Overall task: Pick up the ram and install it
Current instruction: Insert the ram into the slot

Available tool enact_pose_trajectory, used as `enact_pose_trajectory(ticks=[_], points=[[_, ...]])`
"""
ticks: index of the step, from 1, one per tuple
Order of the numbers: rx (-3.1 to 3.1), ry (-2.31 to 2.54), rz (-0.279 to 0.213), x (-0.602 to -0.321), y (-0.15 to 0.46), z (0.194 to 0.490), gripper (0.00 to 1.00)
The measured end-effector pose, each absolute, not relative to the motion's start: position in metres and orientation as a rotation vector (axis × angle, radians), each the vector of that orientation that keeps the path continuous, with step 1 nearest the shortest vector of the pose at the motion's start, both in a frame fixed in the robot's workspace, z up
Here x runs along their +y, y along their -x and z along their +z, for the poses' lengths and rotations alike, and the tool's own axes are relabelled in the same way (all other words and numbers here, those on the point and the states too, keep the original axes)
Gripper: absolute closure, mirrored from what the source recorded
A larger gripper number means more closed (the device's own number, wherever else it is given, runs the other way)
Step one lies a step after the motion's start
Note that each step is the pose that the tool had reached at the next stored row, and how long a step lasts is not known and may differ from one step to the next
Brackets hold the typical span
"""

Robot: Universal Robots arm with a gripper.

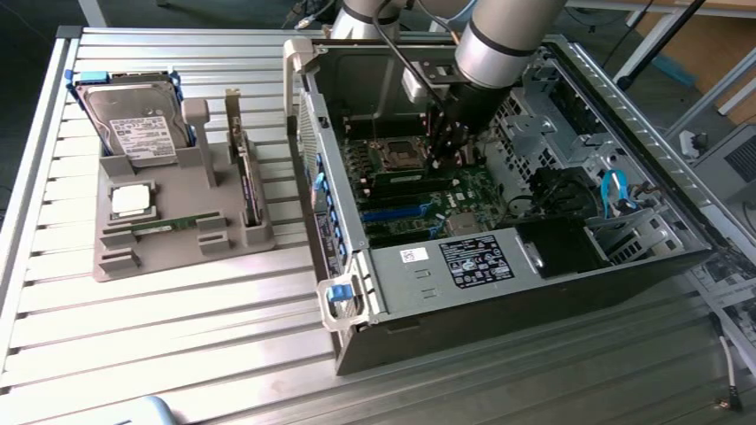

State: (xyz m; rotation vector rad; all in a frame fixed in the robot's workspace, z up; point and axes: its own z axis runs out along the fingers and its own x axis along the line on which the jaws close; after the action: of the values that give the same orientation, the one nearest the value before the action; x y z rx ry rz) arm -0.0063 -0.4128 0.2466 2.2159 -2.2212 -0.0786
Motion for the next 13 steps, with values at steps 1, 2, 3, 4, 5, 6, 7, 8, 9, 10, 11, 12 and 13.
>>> enact_pose_trajectory(ticks=[1,2,3,4,5,6,7,8,9,10,11,12,13], points=[[-2.22,-2.215,-0.076,-0.4127,0.0063,0.2466,0.88],[-2.218,-2.213,-0.072,-0.4125,0.0062,0.2466,0.88],[-2.218,-2.213,-0.072,-0.4125,0.0062,0.2466,0.88],[-2.218,-2.213,-0.072,-0.4125,0.0062,0.2466,0.88],[-2.218,-2.213,-0.071,-0.4125,0.0062,0.2466,0.88],[-2.218,-2.213,-0.071,-0.4125,0.0063,0.2467,0.88],[-2.218,-2.213,-0.071,-0.4125,0.0063,0.2467,0.88],[-2.218,-2.213,-0.071,-0.4125,0.0063,0.2466,0.88],[-2.218,-2.213,-0.071,-0.4124,0.0062,0.2456,0.88],[-2.218,-2.213,-0.071,-0.4125,0.0063,0.245,0.88],[-2.218,-2.213,-0.071,-0.4125,0.0062,0.2442,0.88],[-2.218,-2.213,-0.071,-0.4125,0.0062,0.2436,0.88],[-2.218,-2.213,-0.071,-0.4125,0.0063,0.2432,0.88]])
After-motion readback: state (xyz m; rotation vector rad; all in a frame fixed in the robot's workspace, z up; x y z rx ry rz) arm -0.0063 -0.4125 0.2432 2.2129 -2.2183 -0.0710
